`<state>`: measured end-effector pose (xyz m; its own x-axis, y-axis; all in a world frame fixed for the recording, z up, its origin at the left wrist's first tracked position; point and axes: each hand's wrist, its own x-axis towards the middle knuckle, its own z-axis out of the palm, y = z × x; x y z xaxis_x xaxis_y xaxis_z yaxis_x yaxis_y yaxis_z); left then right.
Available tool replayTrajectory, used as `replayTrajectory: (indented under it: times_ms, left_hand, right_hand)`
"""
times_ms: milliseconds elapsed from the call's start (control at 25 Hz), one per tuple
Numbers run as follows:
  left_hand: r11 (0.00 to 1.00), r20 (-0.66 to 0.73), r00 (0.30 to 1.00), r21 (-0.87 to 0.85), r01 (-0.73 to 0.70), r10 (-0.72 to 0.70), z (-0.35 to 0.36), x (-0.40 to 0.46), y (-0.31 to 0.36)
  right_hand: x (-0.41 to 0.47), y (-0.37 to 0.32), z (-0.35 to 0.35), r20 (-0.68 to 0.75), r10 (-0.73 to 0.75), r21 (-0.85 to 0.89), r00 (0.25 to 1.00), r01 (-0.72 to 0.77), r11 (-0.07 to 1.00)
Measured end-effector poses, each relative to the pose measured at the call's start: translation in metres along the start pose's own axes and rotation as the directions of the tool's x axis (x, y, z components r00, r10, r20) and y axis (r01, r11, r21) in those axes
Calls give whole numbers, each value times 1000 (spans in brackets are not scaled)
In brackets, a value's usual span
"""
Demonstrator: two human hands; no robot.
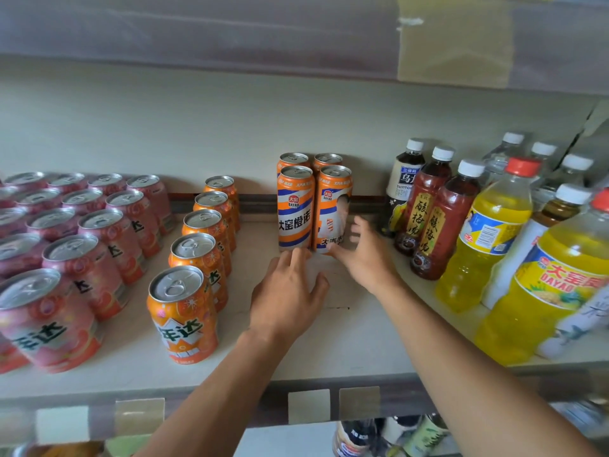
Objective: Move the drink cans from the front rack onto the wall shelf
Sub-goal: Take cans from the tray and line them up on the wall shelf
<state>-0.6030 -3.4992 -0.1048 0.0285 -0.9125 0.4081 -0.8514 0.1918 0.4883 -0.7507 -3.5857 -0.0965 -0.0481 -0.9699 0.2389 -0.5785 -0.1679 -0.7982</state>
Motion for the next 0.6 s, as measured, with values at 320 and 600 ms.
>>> replayTrajectory:
  times_ms: [320, 600]
  left_hand:
    - [996, -99, 993, -58, -66, 61, -34, -28, 31]
    - [979, -135, 978, -102, -175, 160, -65, -67, 63]
  right_hand:
    - [-89, -31, -52, -190, -234, -70, 953, 225, 972]
    - [-158, -49, -72, -319, -285, -46, 904, 285, 957]
